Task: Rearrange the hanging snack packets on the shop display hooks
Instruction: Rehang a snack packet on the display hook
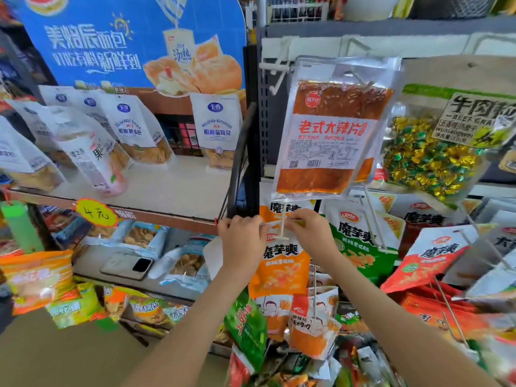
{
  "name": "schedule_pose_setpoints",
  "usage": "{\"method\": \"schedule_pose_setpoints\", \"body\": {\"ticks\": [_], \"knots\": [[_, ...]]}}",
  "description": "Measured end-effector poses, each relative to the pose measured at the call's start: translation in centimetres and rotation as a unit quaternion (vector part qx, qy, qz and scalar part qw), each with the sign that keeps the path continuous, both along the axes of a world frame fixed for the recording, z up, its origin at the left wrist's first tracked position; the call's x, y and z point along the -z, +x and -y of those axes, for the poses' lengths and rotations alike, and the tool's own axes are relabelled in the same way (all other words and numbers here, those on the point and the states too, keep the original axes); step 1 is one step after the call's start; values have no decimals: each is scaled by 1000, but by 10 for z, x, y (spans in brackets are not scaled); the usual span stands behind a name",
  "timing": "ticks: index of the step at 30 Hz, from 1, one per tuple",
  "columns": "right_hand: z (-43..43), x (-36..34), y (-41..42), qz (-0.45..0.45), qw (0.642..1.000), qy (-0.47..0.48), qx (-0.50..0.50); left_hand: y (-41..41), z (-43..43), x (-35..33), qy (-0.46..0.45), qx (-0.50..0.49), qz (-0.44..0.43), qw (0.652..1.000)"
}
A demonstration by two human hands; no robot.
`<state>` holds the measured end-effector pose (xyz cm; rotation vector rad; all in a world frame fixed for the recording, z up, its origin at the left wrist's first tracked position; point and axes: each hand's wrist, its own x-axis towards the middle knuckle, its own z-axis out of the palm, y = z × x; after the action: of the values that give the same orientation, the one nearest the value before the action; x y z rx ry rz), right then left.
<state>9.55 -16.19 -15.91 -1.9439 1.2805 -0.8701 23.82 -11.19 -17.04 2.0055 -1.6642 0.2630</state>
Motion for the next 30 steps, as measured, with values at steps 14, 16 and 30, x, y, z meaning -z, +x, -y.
{"method": "schedule_pose_setpoints", "body": {"ticks": [14, 16, 30], "knots": [[15, 54, -13, -157, 970, -133, 127, -28, 30, 58, 59, 50, 14, 997], [-6, 66, -27, -164, 967, -135, 139, -40, 16, 70, 67, 60, 3, 996], [-160, 153, -226, -157, 958, 62, 233, -233, -86, 113, 351, 410, -48, 840]]}}
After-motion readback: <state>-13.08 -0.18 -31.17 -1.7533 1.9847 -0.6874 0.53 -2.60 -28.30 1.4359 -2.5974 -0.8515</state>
